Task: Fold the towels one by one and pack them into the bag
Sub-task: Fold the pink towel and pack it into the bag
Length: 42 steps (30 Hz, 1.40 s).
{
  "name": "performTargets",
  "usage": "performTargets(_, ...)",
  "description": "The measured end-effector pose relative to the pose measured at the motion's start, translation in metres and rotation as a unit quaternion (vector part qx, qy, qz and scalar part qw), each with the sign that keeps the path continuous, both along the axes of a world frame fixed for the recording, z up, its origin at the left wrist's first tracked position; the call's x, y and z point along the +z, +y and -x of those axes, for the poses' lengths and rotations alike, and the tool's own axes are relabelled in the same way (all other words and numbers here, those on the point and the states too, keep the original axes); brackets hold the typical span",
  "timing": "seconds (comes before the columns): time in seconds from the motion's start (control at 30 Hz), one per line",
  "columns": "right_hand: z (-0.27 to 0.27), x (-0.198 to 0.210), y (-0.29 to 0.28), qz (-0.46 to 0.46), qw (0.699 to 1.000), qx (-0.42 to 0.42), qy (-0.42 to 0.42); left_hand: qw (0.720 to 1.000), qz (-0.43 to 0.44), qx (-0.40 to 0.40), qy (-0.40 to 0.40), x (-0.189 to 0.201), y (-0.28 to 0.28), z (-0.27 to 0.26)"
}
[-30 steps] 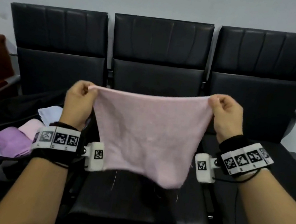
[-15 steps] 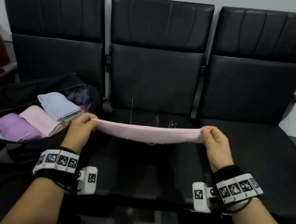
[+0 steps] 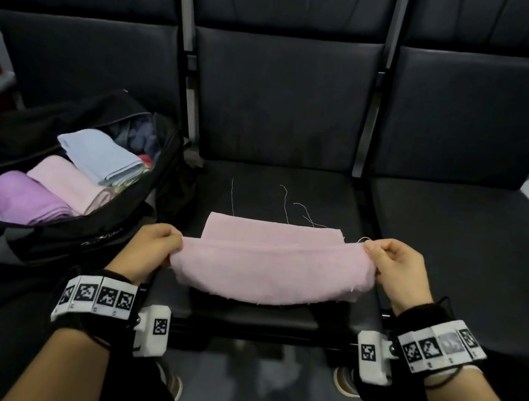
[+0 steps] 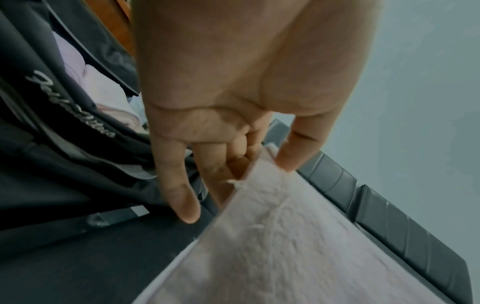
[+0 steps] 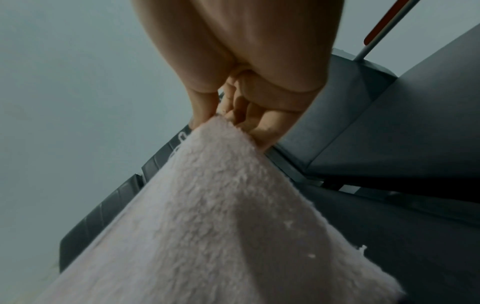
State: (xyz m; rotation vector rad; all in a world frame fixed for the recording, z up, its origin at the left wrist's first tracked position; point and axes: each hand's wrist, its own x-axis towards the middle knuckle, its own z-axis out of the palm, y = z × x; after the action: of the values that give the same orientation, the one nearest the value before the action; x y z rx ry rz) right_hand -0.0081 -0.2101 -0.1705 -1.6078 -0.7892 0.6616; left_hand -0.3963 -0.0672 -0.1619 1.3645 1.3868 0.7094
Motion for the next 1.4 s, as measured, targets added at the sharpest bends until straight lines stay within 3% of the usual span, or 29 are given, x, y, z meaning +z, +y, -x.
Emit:
performTargets(0.27,-0.009,-0.035,0.027,0.035,0.998,-0.013,0.043,0.998,-0.044,0.037,0.041,-0.032,0.037,-0.031)
performTargets(0.43,-0.024,-0.048,0.065,0.064,0.997,-0.031,0.016,0.995,-0.049,0.087,0.028,-0.045,0.068,-0.051)
performTargets(0.63,-0.038,-0.068,0.096,0.099,0.994,-0.038,-0.004,0.995,-0.032,0.079,0.060,-0.065,0.098,-0.064)
performTargets(0.83,-0.047,-0.076,0.119,0.165,0.983,-0.037,-0.071,0.987,-0.021,0.057,0.150,-0.081,0.124,-0.076)
performTargets(1.0,-0.048,-0.084,0.094,0.289,0.946,0.022,-0.146,0.973,-0.022,0.047,0.227,-0.093,0.109,-0.068)
performTargets(1.27,-0.013,-0.081,0.066,0.363,0.911,0.047,-0.192,0.942,-0.043,-0.051,0.328,-0.088,0.060,-0.062)
performTargets(1.4,-0.017,-0.076,0.060,0.357,0.916,0.080,-0.164,0.935,-0.024,-0.058,0.349,-0.081,0.045,-0.062)
